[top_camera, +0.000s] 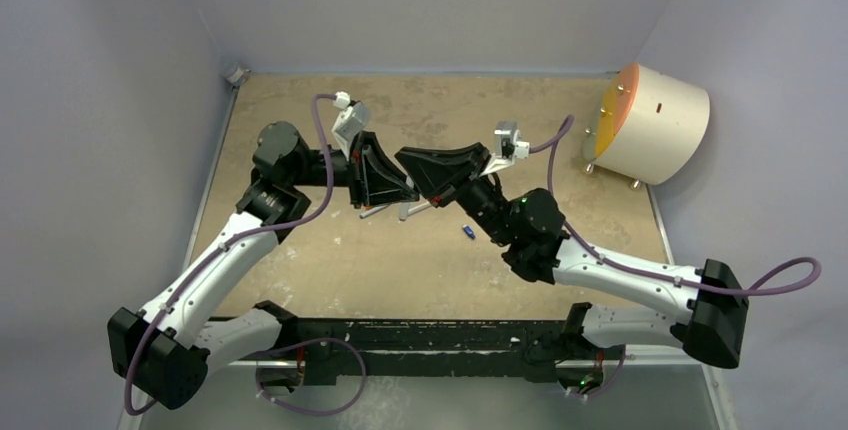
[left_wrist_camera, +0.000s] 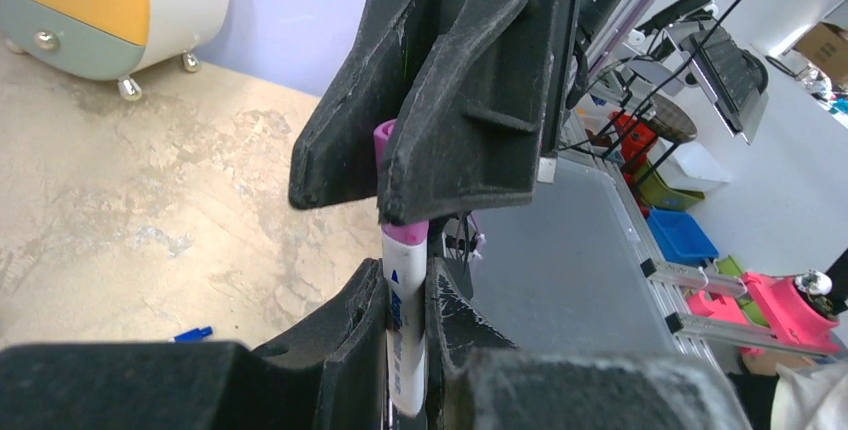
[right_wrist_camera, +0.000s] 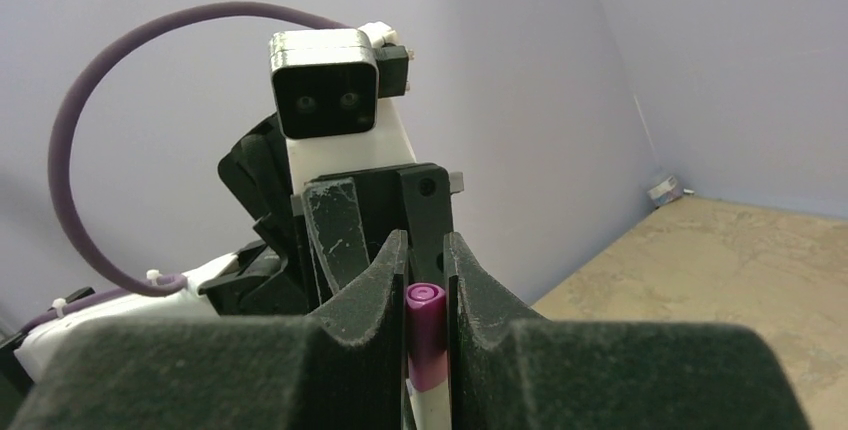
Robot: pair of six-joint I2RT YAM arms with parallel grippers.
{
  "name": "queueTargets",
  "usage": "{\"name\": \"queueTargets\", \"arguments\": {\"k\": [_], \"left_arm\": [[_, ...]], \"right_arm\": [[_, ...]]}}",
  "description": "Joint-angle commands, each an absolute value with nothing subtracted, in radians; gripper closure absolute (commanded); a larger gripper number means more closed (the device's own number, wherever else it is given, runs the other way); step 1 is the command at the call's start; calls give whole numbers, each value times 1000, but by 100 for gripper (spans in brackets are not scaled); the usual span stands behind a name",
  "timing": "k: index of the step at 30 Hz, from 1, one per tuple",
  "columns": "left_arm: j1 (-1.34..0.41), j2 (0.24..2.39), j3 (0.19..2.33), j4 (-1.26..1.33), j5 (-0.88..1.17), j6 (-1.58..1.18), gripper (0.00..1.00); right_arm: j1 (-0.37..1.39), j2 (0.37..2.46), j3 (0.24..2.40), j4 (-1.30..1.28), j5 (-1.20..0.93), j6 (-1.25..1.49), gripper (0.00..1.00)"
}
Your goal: Insert the pens into the pen caps
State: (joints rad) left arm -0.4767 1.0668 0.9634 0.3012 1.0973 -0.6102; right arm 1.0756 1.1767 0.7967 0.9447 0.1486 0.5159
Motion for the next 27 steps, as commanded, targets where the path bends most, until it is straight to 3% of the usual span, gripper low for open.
{"name": "queueTargets", "arguments": {"k": [1, 12, 13, 16, 19, 27], "left_arm": [[-372, 1013, 1117, 691, 849, -619, 100], [-366, 1049, 1082, 728, 922, -674, 100], [-368, 1047, 1077, 721, 932, -673, 100], [-387, 1048, 1068, 653, 968, -637, 100], [-403, 1038, 1045, 597, 958, -588, 100], [-407, 1003, 980, 558, 887, -551, 100]], "right_arm": [[1151, 1214, 634, 501, 6, 543, 100], [1151, 1143, 651, 546, -20, 516, 100], [1151, 1140, 659, 551, -21, 513, 97], [1150, 1141, 712, 565, -40, 492, 69], [1151, 1142, 775, 570, -6, 454, 55], [1149, 1078, 832, 561, 60, 395, 45]]}}
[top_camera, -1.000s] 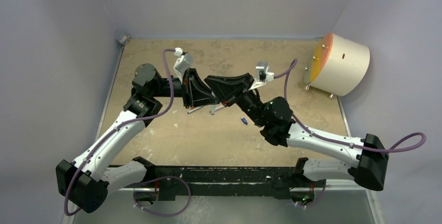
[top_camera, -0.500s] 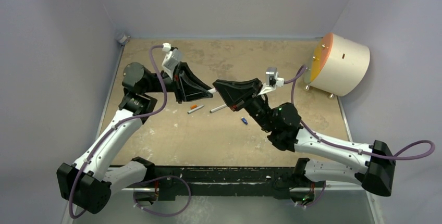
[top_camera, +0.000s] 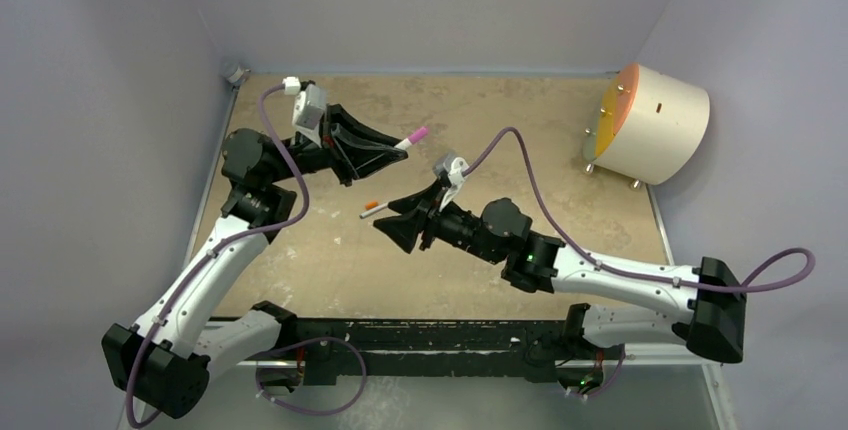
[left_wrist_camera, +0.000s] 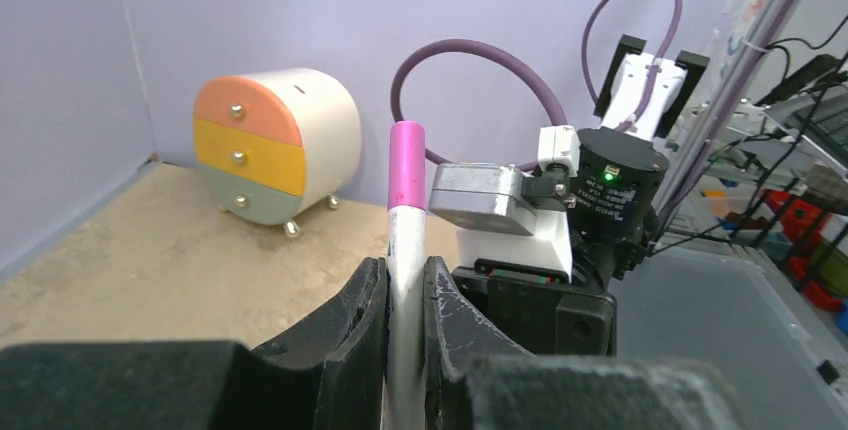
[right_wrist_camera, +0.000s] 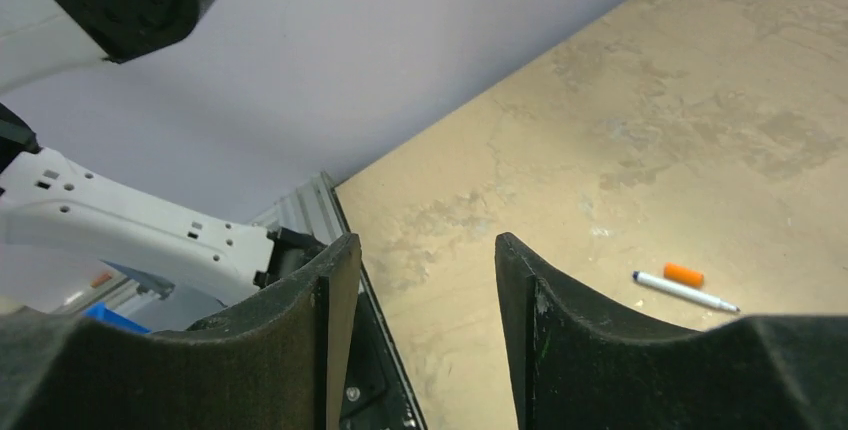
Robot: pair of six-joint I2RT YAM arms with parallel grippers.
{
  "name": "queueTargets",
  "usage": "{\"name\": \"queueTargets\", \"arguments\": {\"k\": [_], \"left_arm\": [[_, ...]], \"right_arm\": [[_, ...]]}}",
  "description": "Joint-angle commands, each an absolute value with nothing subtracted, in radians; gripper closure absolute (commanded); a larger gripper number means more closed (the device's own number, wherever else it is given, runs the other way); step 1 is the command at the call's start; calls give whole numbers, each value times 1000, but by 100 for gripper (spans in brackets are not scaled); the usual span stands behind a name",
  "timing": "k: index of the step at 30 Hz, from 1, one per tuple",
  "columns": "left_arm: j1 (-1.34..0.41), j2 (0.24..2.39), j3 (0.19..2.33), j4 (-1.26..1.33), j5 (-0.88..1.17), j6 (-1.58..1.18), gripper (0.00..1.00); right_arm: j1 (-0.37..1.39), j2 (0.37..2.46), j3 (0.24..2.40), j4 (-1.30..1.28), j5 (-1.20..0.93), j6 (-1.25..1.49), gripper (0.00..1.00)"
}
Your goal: Insert the pens into the pen caps
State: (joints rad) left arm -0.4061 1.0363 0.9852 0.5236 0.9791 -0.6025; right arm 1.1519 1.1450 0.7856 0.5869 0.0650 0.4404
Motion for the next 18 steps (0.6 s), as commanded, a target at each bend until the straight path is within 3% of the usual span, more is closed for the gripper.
{"name": "queueTargets", "arguments": {"k": [1, 5, 12, 18], "left_arm": [[-407, 1000, 973, 556, 880, -549, 100], [-407, 985, 956, 465, 741, -488, 100], [-405, 1058, 865, 258, 135, -470, 100], [-404, 1279, 893, 196, 23, -442, 100]], "right_arm": [[1150, 1053, 820, 553, 68, 399, 45], [1149, 962, 753, 507, 133, 409, 46], [1150, 796, 686, 332, 322, 418, 46], [1149, 729, 661, 267, 323, 435, 46]]}}
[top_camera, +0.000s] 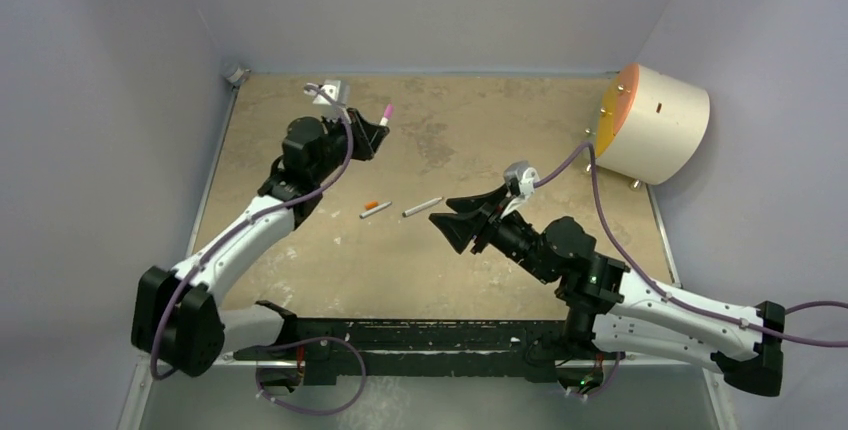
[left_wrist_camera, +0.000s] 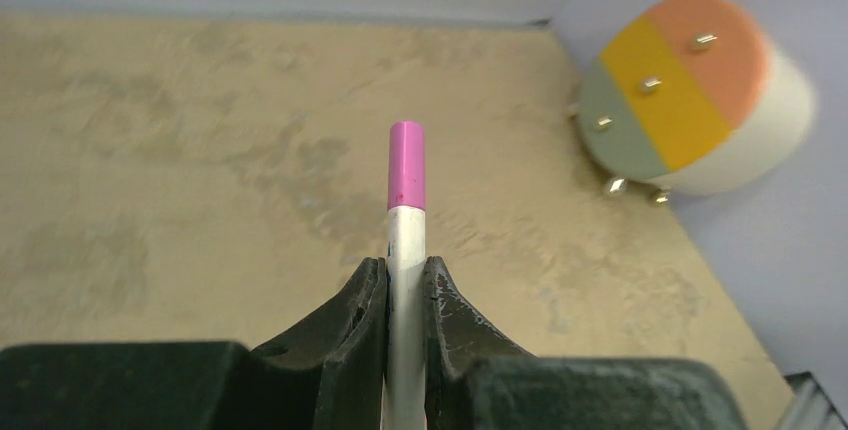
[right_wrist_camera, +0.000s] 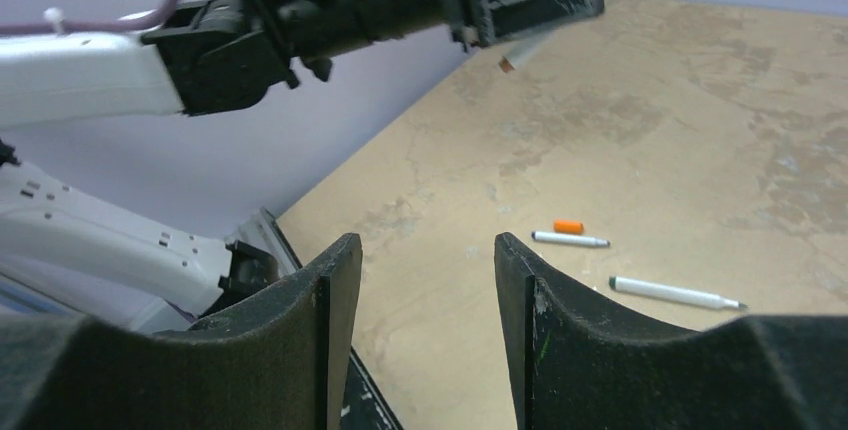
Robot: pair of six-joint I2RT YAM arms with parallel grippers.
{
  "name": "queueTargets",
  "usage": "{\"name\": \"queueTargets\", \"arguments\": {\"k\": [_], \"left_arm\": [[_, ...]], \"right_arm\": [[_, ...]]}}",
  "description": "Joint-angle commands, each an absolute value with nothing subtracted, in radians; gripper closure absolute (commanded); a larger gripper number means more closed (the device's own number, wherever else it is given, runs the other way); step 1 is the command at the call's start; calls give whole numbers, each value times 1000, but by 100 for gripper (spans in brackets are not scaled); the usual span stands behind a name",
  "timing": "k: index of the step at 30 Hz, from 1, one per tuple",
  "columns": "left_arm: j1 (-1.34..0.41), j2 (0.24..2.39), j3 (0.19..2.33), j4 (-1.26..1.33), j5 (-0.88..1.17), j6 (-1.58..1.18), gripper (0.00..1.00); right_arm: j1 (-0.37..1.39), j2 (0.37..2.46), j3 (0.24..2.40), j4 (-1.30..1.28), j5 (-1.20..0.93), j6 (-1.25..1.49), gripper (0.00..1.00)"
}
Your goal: Insert the pens into the pen caps
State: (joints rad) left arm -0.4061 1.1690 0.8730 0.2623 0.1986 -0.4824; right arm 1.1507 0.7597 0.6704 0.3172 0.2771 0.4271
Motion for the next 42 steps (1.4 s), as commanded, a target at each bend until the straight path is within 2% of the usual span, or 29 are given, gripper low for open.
{"name": "queueTargets", "arguments": {"k": [1, 13, 19, 26, 42], "left_arm": [[-404, 1315, 894, 191, 3, -432, 100], [-414, 1575, 833, 248, -287, -293, 100], [-415, 1668, 816, 325, -309, -283, 100], [-415, 1763, 908, 293, -273, -270, 99], [-399, 1805, 935, 270, -220, -272, 71]], "right_arm": [[1149, 727, 656, 259, 321, 440, 46], [1149, 751, 594, 280, 276, 499, 47], [1149, 747, 596, 244, 268, 498, 47], [1149, 735, 598, 224, 296, 495, 47], [1149, 754, 580, 212, 316, 520, 48]]}}
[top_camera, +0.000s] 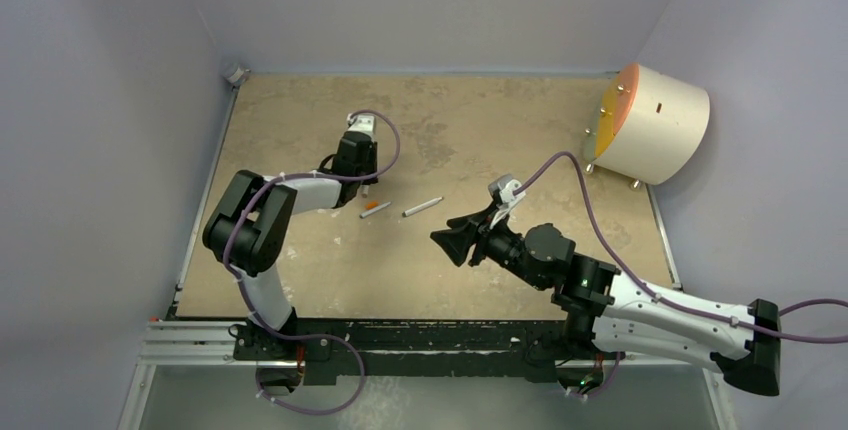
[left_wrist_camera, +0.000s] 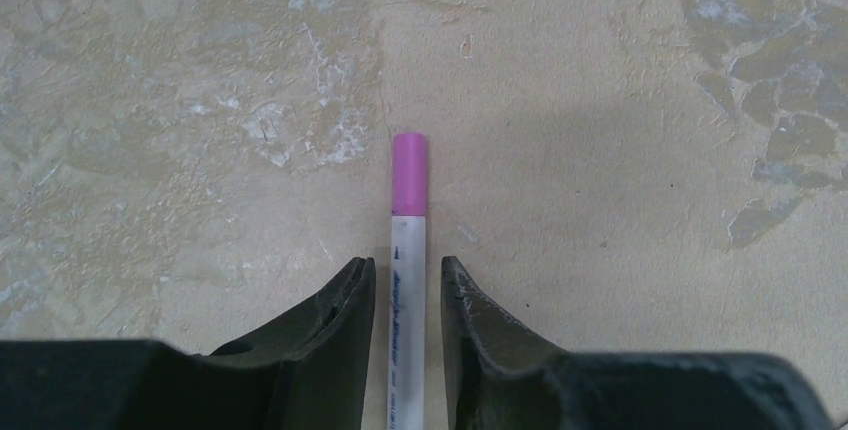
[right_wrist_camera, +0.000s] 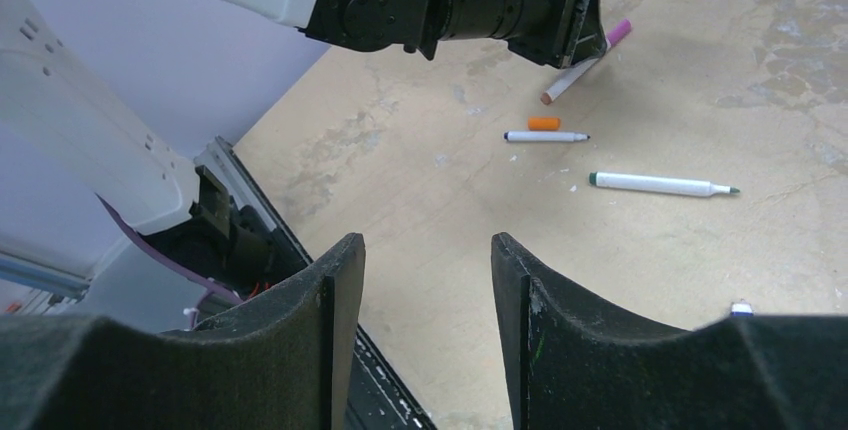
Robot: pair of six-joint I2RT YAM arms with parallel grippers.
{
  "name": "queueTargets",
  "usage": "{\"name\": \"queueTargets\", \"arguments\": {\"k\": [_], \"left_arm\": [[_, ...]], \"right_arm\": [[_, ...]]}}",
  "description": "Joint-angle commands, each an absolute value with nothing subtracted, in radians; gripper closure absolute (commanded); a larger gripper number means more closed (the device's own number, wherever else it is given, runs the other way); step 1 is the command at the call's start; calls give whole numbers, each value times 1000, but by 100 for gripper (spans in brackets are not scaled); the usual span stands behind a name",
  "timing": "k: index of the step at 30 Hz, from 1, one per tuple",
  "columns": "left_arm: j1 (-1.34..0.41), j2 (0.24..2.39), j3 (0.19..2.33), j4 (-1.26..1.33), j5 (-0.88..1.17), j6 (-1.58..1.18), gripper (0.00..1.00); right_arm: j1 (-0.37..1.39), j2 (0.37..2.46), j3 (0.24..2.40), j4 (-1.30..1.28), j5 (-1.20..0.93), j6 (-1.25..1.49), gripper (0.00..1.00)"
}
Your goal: Insert the pens into the pen caps
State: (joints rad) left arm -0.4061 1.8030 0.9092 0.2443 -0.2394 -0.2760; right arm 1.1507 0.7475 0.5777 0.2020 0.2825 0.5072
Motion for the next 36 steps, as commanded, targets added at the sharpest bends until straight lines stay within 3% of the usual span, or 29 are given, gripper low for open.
{"name": "queueTargets", "arguments": {"k": [1, 9, 14, 23, 36], "left_arm": [[-399, 1805, 937, 269, -215, -273, 70], [-403, 1626, 808, 397, -143, -288, 70], [-502, 1424, 696, 481, -43, -156, 66], [-606, 1657, 879, 304, 363, -48, 62], [-626, 1799, 957, 206, 415, 60, 62]], "right_arm": [[1149, 759, 579, 212, 319, 521, 48], [1136, 927, 635, 90, 473, 676, 53], [955, 978, 619, 126, 246, 756, 54], [902, 752, 559, 21, 291, 819, 54], [903, 343, 383, -165, 319, 1005, 57]]}}
